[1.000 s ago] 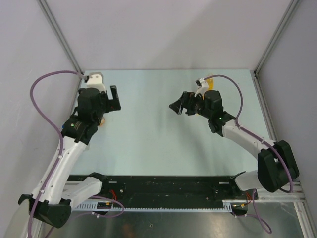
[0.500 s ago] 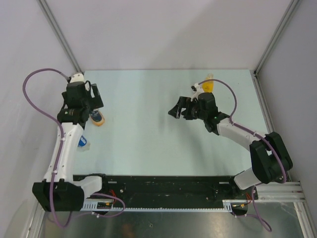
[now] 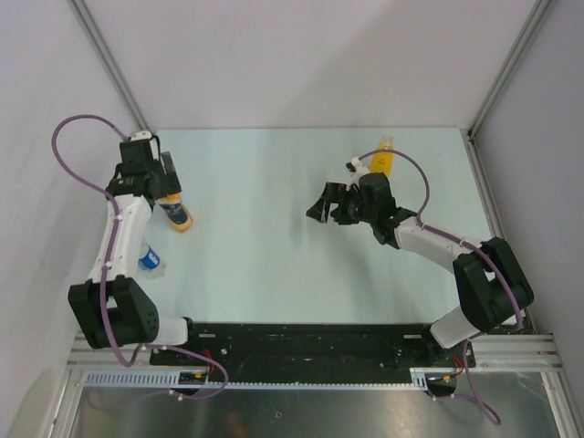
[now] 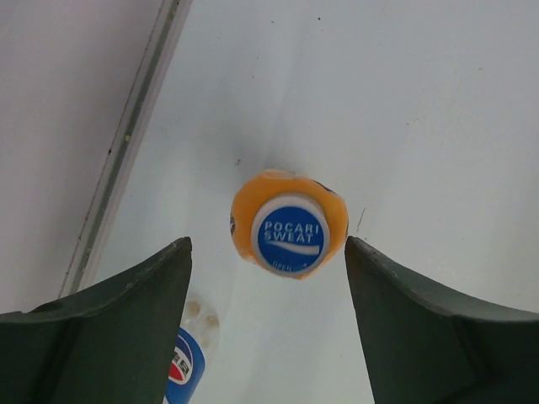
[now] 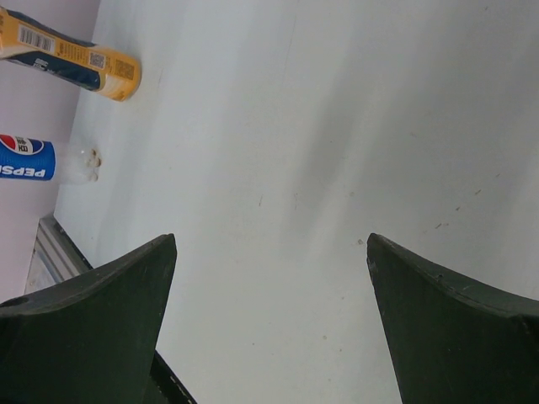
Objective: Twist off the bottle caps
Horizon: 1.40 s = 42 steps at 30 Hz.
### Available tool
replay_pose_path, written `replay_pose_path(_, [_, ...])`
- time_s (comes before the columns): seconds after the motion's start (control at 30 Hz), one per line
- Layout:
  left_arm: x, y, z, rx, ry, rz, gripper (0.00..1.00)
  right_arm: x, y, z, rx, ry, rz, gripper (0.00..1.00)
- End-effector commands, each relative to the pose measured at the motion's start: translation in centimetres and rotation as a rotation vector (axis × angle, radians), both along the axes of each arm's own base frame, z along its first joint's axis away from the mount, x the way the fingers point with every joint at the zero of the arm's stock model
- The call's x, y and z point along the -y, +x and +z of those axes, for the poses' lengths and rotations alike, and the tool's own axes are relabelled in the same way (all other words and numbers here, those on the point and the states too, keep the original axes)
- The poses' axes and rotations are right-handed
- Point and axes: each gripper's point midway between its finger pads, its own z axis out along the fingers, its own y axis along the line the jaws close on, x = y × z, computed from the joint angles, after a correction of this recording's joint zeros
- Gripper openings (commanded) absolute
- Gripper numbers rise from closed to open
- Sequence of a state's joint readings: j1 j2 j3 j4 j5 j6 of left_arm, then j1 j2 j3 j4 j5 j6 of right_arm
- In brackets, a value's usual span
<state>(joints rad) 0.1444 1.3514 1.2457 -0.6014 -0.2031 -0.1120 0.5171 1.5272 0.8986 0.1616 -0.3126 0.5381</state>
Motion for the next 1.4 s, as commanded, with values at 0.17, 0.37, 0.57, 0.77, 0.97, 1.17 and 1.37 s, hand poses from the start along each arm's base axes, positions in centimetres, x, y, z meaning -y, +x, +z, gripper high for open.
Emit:
replay_pose_path(0.17, [0.4, 2.7, 0.3, 0.015, -0.009, -0.087, 0.57, -0.9, -0.1, 0.3, 0.014, 0.022, 0.049, 0.99])
replay_pose_path(0.37, [1.5, 3.0, 0.8, 0.036, -0.045, -0.150, 0.40, -1.4, -0.8, 0.7, 0.012, 0.045, 0.101, 0.99])
replay_pose_path(0.57, [4.4, 3.0, 2.7, 0.097, -0.114, -0.295, 0.33, -1.4, -1.0, 1.5, 0.028, 0.063, 0.122, 0.99])
replay_pose_path(0.77, [8.4, 2.0, 6.0, 0.190, -0.178, -0.475, 0.34, -1.6, -1.2, 5.0, 0.100, 0.137, 0.181, 0.99])
replay_pose_path(0.97, [14.5, -0.4, 10.2, 0.291, -0.281, -0.739, 0.36, -2.2, -2.5, 10.2, 0.215, 0.234, 0.313, 0.99])
replay_pose_path(1.17, [19.3, -3.6, 13.5, 0.357, -0.369, -0.968, 0.40, -3.1, -5.7, 15.5, 0.362, 0.327, 0.486, 0.99])
replay_pose_path(1.37, [23.5, -6.8, 15.0, 0.353, -0.511, -1.195, 0.39, -3.1, -7.5, 17.9, 0.439, 0.357, 0.576, 0.99])
